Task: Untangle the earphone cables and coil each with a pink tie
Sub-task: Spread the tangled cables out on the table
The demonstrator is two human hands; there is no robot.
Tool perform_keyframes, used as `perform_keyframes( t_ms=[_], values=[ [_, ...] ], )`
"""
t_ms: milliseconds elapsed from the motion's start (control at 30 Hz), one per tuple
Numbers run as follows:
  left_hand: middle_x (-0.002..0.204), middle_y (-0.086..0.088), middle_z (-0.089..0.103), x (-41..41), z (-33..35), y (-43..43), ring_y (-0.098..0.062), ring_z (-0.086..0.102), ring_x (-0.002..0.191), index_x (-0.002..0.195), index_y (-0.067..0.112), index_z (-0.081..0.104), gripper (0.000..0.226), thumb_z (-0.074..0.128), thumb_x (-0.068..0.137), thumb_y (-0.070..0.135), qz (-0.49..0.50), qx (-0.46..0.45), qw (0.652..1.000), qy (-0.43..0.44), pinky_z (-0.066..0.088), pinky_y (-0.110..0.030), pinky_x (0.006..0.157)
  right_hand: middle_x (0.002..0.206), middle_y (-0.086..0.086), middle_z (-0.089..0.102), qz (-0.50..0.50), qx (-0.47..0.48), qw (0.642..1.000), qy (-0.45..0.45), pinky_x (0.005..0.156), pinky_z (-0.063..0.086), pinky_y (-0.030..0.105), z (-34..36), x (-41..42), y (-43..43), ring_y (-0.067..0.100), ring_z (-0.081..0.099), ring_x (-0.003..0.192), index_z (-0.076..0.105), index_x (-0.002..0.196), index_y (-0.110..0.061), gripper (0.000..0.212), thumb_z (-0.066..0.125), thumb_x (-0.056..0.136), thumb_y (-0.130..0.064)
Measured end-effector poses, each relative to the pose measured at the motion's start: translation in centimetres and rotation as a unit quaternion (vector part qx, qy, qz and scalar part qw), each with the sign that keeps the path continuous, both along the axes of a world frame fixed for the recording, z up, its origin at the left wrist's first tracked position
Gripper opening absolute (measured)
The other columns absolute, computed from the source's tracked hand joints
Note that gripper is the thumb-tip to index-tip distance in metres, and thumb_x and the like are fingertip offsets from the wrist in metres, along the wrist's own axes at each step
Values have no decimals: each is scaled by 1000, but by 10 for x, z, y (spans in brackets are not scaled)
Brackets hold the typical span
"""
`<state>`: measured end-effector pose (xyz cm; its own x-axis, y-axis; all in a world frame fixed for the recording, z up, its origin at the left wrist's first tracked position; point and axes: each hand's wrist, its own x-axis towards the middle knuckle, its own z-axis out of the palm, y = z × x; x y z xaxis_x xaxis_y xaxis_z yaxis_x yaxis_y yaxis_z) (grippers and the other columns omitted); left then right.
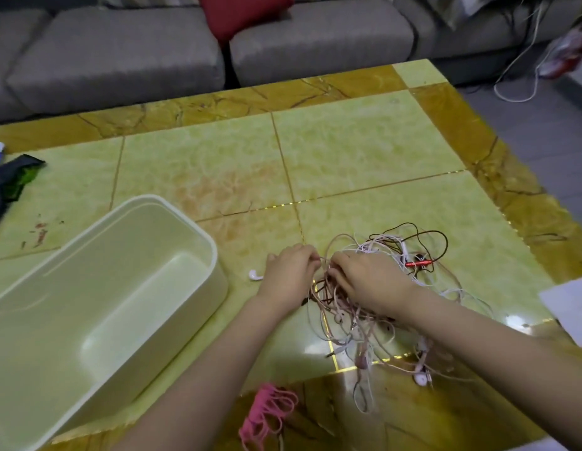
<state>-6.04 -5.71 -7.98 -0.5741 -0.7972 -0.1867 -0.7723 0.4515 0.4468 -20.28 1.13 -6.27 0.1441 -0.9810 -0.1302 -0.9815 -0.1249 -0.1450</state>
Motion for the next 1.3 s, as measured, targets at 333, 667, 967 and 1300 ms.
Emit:
perform_keyframes(
  t_ms=[333, 667, 967, 1300],
  values=[
    [110, -4, 66, 13, 6, 28, -27, 56, 105, 105, 18, 59, 17, 46, 97, 25, -7, -76, 997, 3, 40, -36, 87, 97, 2, 66, -24, -65, 993, -100, 64, 34, 34, 15, -7, 30, 28, 60, 90, 42, 106, -21, 26, 35, 98, -45],
    [115, -6, 49, 21, 28, 118, -27, 48, 110, 126, 21, 53, 31, 39, 98, 25, 72, -185, 977, -82, 34, -35, 88, 119, 1, 54, 0, -14, 1000, -22, 85, 41, 31, 15, -26, 130, 19, 51, 112, 57, 116, -20, 27, 41, 98, -34],
    [94, 2, 55, 25, 28, 159, -26, 53, 99, 91, 22, 40, 15, 42, 88, 7, 74, -164, 983, -20, 31, -33, 80, 113, 3, 54, 72, -126, 986, -88, 81, 42, 31, 15, -17, 154, 21, 49, 108, 55, 110, -12, 38, 45, 79, 8],
    [128, -2, 55, 29, 5, 140, -24, 45, 120, 134, 22, 41, 50, 45, 88, 4, 12, -90, 996, -7, 32, -38, 99, 131, 6, 52, 96, 11, 995, 11, 100, 38, 36, 3, 10, 139, 24, 45, 121, 51, 131, -15, 39, 32, 99, -26]
  ],
)
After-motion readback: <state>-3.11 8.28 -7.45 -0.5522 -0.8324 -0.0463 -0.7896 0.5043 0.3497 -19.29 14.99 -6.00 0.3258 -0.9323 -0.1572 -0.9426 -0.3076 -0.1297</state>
